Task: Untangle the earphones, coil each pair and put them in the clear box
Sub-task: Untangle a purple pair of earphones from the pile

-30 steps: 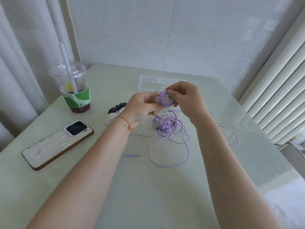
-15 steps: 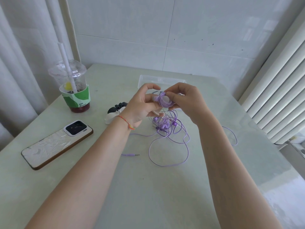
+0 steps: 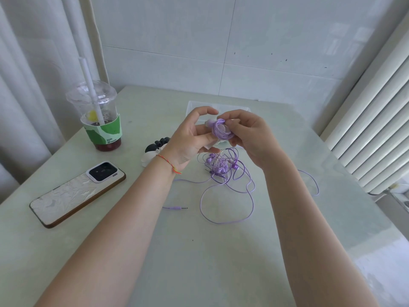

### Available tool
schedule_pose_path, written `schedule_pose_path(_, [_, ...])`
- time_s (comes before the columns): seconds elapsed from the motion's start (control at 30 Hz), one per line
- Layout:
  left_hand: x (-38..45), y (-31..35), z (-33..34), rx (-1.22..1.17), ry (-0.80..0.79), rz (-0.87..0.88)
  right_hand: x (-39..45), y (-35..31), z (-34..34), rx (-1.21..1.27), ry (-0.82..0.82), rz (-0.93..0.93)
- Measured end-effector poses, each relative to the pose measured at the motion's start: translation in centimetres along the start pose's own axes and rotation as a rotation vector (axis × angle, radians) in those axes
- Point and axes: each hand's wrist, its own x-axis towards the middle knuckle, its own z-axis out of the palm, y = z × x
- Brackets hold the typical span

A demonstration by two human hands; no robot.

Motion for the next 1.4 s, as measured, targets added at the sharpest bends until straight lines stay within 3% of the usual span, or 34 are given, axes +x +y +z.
schedule_pose_path(0.13, [0.0, -0.4, 0.1, 0.038, 0.055, 0.003, 0.0, -0.3, 1.2, -0.241, 0.085, -0.003])
schedule_pose_path(0.33, [0.1, -0.5, 0.5, 0.085, 0.092, -0.033, 0.1, 0.3, 1.3, -0.277, 0.110, 0.011])
schedule_pose_path(0.53, [0.5, 0.4, 0.8, -0.060, 0.151, -0.165, 0.5, 0.9, 1.8, -0.346, 0.169, -0.015])
schedule_pose_path(0.73, [0.4, -0.1, 0.7, 0.016, 0.166, -0.146, 0.4, 1.0, 1.8, -0.340, 0.180, 0.009])
schedule_pose_path(1.23, [0.7, -0.8, 0.4, 0.058, 0.152, -0.037, 0.2, 0.8, 1.0, -0.034, 0.130, 0.087])
schedule_pose_path(1.4, [1.6, -1.5, 0.0, 0.076, 0.230, -0.053, 0.6, 1.3, 2.0, -0.094, 0.237, 0.020])
